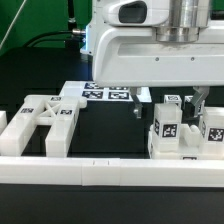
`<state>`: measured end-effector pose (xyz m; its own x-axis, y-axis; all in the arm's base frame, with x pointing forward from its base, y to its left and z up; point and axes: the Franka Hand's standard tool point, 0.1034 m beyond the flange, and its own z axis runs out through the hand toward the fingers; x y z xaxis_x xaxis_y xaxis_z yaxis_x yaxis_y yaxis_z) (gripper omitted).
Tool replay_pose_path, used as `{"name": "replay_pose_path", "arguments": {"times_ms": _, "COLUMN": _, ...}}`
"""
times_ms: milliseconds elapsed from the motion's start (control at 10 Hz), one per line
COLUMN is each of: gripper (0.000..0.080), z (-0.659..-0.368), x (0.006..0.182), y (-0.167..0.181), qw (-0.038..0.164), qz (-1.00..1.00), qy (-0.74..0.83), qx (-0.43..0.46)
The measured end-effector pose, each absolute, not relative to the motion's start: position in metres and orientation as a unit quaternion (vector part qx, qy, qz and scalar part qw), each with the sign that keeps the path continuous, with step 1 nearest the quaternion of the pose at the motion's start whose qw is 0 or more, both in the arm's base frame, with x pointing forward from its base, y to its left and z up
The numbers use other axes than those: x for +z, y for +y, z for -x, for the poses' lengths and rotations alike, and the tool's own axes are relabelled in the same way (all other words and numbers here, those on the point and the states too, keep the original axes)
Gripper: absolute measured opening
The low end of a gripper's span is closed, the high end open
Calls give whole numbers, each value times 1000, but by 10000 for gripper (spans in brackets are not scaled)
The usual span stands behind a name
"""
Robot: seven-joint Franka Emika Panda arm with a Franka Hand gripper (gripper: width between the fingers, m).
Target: Assemble chair
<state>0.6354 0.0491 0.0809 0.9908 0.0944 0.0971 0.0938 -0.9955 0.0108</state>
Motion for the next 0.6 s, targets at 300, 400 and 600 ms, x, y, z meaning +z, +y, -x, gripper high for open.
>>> {"name": "replay_pose_path", "arguments": {"times_ms": 300, "gripper": 289, "z": -635, "x": 81, "y": 49, "qw": 2, "qz": -998, "qy": 34, "qx": 49}}
{"name": "replay_pose_path", "arguments": {"times_ms": 400, "gripper": 289, "z": -636, "x": 81, "y": 49, "qw": 2, "qz": -998, "qy": 34, "qx": 49}}
{"name": "replay_pose_path", "arguments": {"times_ms": 600, "gripper": 289, "z": -635, "x": 81, "y": 49, "qw": 0, "qz": -999, "qy": -5, "qx": 49}}
